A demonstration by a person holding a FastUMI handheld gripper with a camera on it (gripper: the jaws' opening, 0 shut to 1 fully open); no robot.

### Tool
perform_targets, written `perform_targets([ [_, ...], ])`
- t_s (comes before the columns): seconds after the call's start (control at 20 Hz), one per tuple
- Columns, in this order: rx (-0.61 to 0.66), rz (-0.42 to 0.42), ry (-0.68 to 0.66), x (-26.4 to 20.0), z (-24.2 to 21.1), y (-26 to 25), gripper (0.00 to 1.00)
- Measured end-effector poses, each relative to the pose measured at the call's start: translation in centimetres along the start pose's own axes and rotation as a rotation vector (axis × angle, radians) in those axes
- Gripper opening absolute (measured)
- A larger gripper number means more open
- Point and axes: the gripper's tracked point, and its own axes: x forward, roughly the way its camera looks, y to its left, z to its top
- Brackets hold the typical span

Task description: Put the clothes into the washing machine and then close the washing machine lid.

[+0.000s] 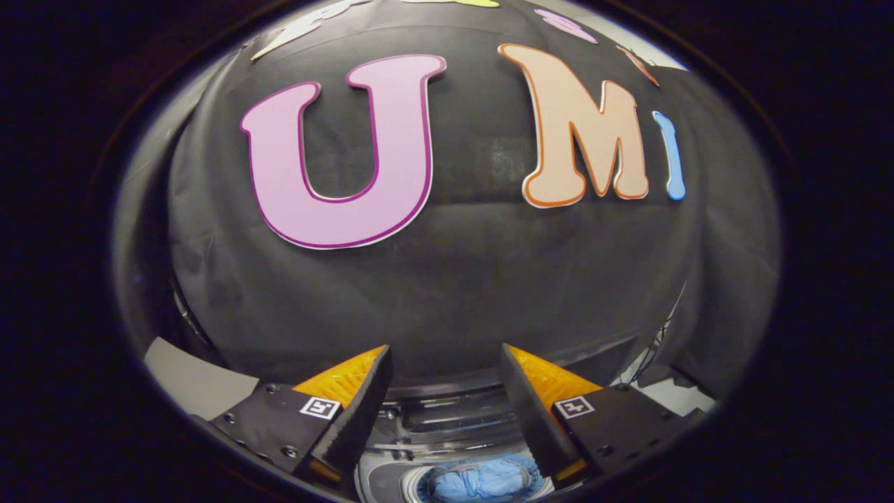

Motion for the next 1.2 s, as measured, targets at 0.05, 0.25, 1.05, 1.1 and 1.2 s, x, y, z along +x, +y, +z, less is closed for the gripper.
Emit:
perform_targets([
  [0.05,-0.017,-0.005,0.001,0.6,-0.2,0.0,0.95],
  [0.25,-0.090,-0.017,-0.002,1.6,-1.3,0.4,0.96],
  [1.05,-0.096,-0.023,-0.035,-5.6,-3.8,-1.1,0.97],
  [1.1,-0.099,-0.025,-0.029,-6.1,-4.2,-1.1,0.97],
  [1.2,-0.101,-0.025,-0.020,-7.0,-4.8,-1.3,0.97],
])
